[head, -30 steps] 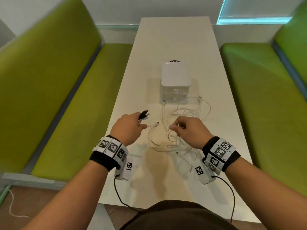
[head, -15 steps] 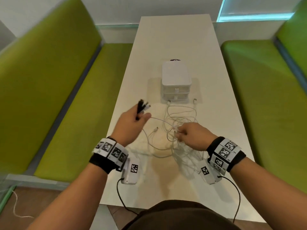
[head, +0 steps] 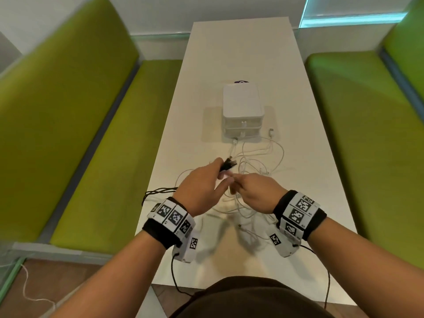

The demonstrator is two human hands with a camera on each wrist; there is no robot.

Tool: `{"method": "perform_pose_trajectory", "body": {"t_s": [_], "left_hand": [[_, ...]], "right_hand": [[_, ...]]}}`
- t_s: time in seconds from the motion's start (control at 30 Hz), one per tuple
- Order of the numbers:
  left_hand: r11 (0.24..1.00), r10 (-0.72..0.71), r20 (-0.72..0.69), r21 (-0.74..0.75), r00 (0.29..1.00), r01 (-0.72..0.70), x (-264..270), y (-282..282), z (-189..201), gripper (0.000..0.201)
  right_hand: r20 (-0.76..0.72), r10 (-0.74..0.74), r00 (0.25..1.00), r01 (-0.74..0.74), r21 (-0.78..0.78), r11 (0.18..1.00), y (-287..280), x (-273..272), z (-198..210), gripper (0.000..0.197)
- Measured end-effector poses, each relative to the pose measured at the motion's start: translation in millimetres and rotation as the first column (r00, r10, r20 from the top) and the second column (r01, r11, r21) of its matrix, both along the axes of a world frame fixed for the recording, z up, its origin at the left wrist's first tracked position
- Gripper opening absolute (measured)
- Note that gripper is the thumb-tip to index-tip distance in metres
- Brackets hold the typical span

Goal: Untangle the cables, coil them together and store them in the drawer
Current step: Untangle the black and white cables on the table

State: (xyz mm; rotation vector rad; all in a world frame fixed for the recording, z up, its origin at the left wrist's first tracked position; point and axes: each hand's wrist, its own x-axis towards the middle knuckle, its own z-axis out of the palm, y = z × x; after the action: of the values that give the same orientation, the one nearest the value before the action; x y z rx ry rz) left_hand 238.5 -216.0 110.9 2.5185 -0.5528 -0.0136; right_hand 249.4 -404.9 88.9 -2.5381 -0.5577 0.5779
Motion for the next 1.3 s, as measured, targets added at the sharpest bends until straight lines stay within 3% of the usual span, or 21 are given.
{"method": "perform_pose_trajectory", "body": {"t_s": [0.07,0.13,0.23,0.33,0.43,0.53,0.6,0.67,0.73,0.8,0.87,0.93,0.97,1.07,1.13,1.2,1.3], "left_hand": [[1.000,0.020,-0.076,0.025,0.997,-0.018,5,1,-1,0.021],[0.993,0.068,-0.161,-0.079,0.985,-0.082,9,11,1,0.025],[0.955,0.111,-0.224,-0.244,0.968,-0.166,14,32,10,0.016],[0.938,0.156,-0.238,-0.267,0.959,-0.219,16,37,17,0.035],[0.894,0.168,-0.313,-0.351,0.935,-0.279,17,34,16,0.036],[0.947,0.100,-0.332,-0.258,0.938,-0.192,10,29,18,0.021],[0.962,0.071,-0.313,-0.230,0.947,-0.148,6,29,20,0.032],[0.900,0.061,-0.357,-0.383,0.932,-0.206,7,33,24,0.039],[0.818,0.070,-0.378,-0.508,0.923,-0.270,10,43,30,0.038],[0.865,0.118,-0.313,-0.434,0.942,-0.253,13,51,35,0.037],[0.942,0.143,-0.265,-0.258,0.954,-0.213,13,56,35,0.030],[0.980,0.173,-0.250,-0.051,0.953,-0.192,14,64,31,0.019],[0.978,0.208,-0.245,0.061,0.947,-0.199,14,72,27,0.024],[0.913,0.336,-0.201,0.311,0.920,-0.265,18,113,22,0.050],[0.854,0.433,-0.195,0.400,0.880,-0.332,21,149,24,0.060],[0.768,0.535,-0.147,0.495,0.832,-0.407,27,184,29,0.057],[0.648,0.602,-0.037,0.606,0.798,-0.461,36,214,36,0.034]], "right_hand": [[-0.001,-0.059,0.998,0.058,0.102,0.993,-1,2,2,0.026],[0.026,-0.127,0.992,0.120,0.178,0.977,-9,5,4,0.030],[-0.027,-0.144,0.989,0.147,0.237,0.960,-22,6,7,0.023],[-0.032,-0.085,0.996,0.089,0.181,0.979,-14,9,8,0.012],[0.000,-0.103,0.995,0.101,0.165,0.981,-6,15,9,0.014],[-0.017,-0.173,0.985,0.172,0.238,0.956,-13,17,10,0.021],[-0.051,-0.101,0.994,0.110,0.212,0.971,-16,16,4,0.033],[-0.084,-0.062,0.995,0.077,0.178,0.981,-18,15,-2,0.030],[-0.058,-0.144,0.988,0.152,0.178,0.972,-23,13,-4,0.019],[-0.099,-0.257,0.961,0.275,0.294,0.915,-26,10,-1,0.012],[-0.122,-0.283,0.951,0.308,0.365,0.878,-27,10,4,0.013],[-0.109,-0.270,0.957,0.292,0.349,0.891,-31,11,4,0.025],[-0.096,-0.272,0.957,0.289,0.314,0.904,-34,13,3,0.028],[-0.065,-0.282,0.957,0.289,0.206,0.935,-44,12,-1,0.011],[-0.011,-0.204,0.979,0.204,0.082,0.975,-45,9,-2,0.002],[0.058,-0.059,0.997,0.062,-0.059,0.996,-41,2,-6,0.016],[0.156,0.176,0.972,-0.121,-0.307,0.944,-28,-8,-15,0.029]]}}
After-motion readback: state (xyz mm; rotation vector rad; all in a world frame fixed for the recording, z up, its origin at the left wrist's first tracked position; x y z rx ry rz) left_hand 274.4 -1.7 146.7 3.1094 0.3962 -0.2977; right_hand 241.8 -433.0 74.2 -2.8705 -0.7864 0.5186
